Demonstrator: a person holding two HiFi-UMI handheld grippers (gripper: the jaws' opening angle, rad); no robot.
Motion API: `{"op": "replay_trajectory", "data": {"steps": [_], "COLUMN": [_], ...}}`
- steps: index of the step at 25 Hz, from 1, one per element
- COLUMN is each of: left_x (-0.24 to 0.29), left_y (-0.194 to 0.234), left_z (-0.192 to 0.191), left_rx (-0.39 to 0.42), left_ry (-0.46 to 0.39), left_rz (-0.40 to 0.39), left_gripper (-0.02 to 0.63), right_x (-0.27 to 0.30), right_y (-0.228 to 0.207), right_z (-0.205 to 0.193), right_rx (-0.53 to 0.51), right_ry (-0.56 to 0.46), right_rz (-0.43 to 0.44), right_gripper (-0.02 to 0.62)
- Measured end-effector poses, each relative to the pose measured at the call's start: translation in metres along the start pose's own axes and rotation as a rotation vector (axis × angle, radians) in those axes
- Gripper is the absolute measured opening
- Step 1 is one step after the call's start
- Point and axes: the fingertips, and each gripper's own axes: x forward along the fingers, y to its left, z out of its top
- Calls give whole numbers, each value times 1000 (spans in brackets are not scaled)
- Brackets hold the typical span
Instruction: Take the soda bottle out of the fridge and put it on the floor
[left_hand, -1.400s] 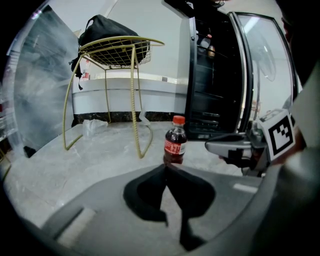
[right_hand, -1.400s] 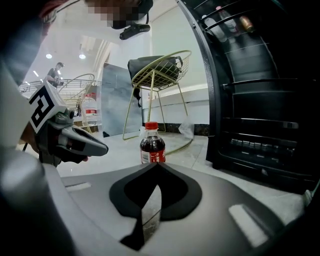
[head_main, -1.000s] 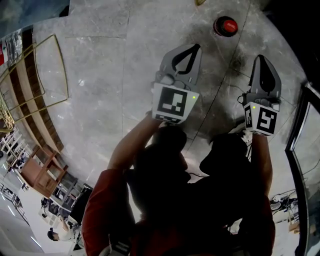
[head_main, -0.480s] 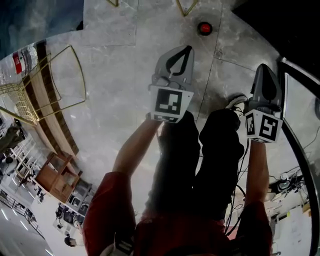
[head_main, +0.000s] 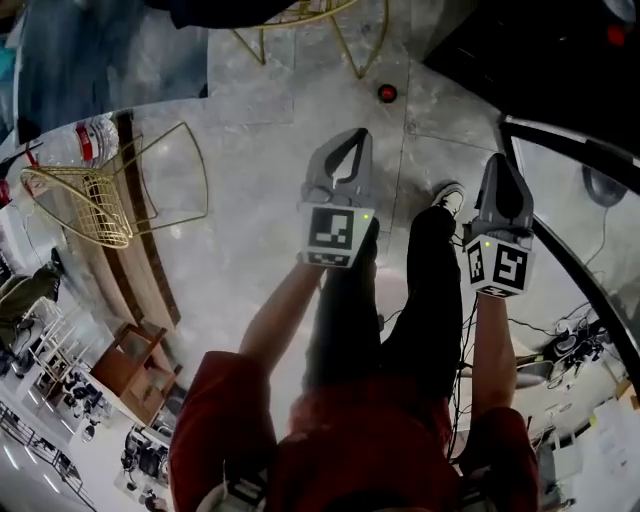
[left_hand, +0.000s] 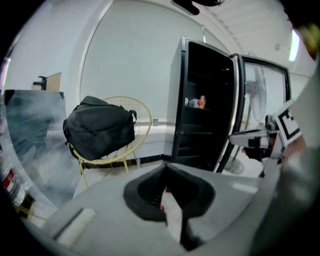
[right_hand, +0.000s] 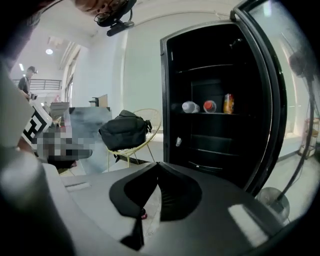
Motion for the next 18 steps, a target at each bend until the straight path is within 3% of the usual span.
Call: {"op": "replay_trajectory", "data": {"steps": [9,15,18], "left_x": [-101,-148,-165], "left_y": [-52,-86,-98], "left_z": [166,237,261], "left_rx": [63,80,38], "left_ry": [-32,-61,-67], "left_rz": [-36,-37,-37], "left_gripper": [0,0,0], "right_x": [-109,-155,-172], "right_y": [4,5,8], "right_z": [140,196,226], "right_rx": [122,205,219], "right_ry": [11,14,6], "right_rz": [-22,9,37], "right_gripper": [0,1,1]}}
